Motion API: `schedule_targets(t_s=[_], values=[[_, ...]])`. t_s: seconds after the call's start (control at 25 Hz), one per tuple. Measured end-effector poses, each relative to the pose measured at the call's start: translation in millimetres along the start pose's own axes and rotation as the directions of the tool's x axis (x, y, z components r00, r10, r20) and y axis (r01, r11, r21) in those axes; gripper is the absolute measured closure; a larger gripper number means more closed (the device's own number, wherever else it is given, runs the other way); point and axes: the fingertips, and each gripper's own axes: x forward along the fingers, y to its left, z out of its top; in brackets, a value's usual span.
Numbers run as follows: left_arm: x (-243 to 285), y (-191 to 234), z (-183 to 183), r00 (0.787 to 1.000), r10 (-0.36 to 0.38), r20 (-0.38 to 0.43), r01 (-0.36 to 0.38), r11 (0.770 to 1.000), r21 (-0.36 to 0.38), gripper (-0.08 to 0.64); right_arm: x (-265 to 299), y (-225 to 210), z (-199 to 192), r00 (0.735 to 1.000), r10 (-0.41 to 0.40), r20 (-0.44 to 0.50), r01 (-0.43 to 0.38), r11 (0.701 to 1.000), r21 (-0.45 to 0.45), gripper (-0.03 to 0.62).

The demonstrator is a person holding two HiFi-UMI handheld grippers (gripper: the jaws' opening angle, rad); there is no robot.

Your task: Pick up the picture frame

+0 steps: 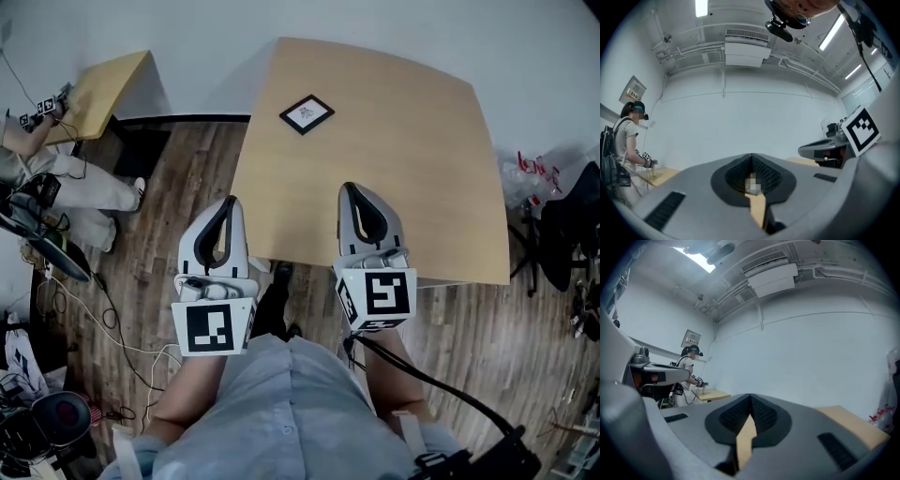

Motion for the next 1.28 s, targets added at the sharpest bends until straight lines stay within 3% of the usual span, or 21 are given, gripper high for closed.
schedule_targets(t_s=[0.2, 0.36, 0.52, 0.92, 1.28], values=[[40, 3, -6, 1.0, -0.019, 0.006, 0.019, 0.999, 0.046, 0.559, 33, -21, -5, 1.0, 0.003, -0.009, -0.003, 1.0, 0.001, 0.591], [88, 15, -19, 0.999, -0.019, -0.027, 0.018, 1.0, -0.02, 0.558, 79, -39, -13, 0.999, -0.001, -0.033, 0.001, 1.0, 0.005, 0.591], [144, 28, -37, 0.998, -0.03, -0.062, 0.028, 0.999, -0.037, 0.558, 131, -57, -26, 0.998, 0.017, -0.063, -0.016, 1.0, 0.008, 0.591], [216, 61, -55, 0.992, -0.043, -0.12, 0.035, 0.997, -0.071, 0.558, 219, -75, -34, 0.993, 0.042, -0.113, -0.042, 0.999, -0.002, 0.589], [258, 88, -105, 0.97, -0.035, -0.239, 0.007, 0.993, -0.116, 0.559, 285, -74, -94, 0.965, 0.101, -0.242, -0.095, 0.995, 0.035, 0.588]])
